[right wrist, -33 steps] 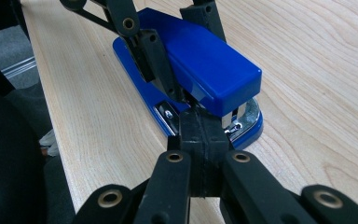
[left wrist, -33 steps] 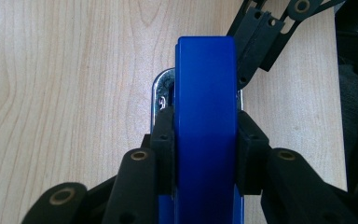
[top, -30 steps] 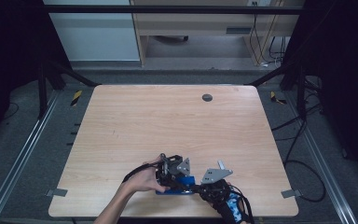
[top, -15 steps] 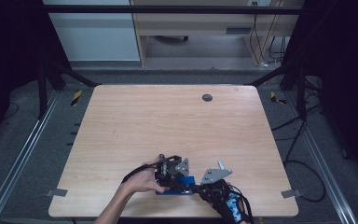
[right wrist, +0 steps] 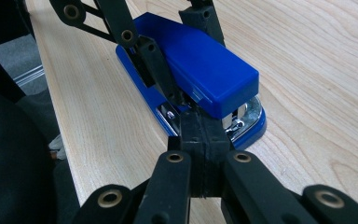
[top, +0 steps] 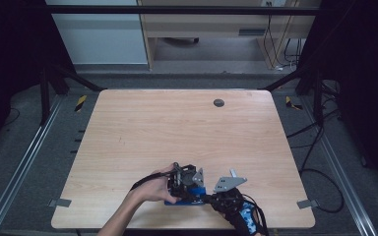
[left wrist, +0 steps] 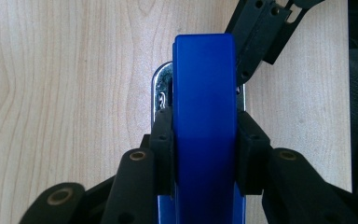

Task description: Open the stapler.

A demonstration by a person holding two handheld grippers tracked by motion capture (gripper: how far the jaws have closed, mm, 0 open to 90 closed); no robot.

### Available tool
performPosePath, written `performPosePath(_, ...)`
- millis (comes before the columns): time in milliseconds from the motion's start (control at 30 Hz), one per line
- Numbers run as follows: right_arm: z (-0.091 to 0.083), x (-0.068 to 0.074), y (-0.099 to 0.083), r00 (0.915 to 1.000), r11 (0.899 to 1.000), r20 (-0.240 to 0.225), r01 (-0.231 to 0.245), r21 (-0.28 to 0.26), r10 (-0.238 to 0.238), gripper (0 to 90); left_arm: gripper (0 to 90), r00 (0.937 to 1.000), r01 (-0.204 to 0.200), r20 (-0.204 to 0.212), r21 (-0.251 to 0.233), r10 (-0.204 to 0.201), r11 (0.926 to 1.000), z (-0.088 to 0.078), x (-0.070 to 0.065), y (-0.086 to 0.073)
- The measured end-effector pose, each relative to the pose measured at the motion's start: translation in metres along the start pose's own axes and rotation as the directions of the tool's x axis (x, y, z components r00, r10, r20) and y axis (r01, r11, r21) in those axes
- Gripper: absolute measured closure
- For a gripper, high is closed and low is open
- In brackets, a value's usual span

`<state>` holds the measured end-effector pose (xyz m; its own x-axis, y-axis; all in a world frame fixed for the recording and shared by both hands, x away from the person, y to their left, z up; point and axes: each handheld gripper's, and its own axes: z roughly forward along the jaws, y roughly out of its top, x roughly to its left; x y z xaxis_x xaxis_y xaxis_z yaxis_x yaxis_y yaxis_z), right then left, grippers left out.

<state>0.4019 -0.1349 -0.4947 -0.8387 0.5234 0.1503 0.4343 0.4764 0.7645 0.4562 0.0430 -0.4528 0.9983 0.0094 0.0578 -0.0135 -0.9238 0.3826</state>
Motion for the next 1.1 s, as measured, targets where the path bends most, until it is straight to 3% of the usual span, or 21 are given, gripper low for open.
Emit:
performPosePath(267, 0.0, 0.002, 0.0, 0.9999, 1.0, 0.012, 0.008, -0.003, -0.008, 90.0, 65.3, 1.0, -0.007, 0.002, 0.018, 0.007, 0.9998, 0.0, 0.001, 0.002)
performPosePath(467, 0.0, 0.004, 0.001, 0.9989, 0.999, 0.029, 0.038, 0.003, -0.038, 90.0, 64.5, 0.9998, -0.018, 0.006, 0.065, 0.018, 0.9977, 0.0, 0.002, 0.009)
performPosePath(767, 0.001, 0.002, 0.001, 0.9994, 1.0, 0.018, 0.03, -0.002, -0.03, 90.0, 65.0, 0.9999, -0.009, 0.012, 0.111, 0.008, 0.9938, 0.002, 0.002, 0.017)
performPosePath(1100, 0.001, 0.004, 0.0, 0.9993, 1.0, 0.022, 0.029, -0.003, -0.029, 90.0, 65.9, 0.9999, -0.007, 0.014, 0.059, 0.006, 0.9982, -0.001, 0.003, 0.01)
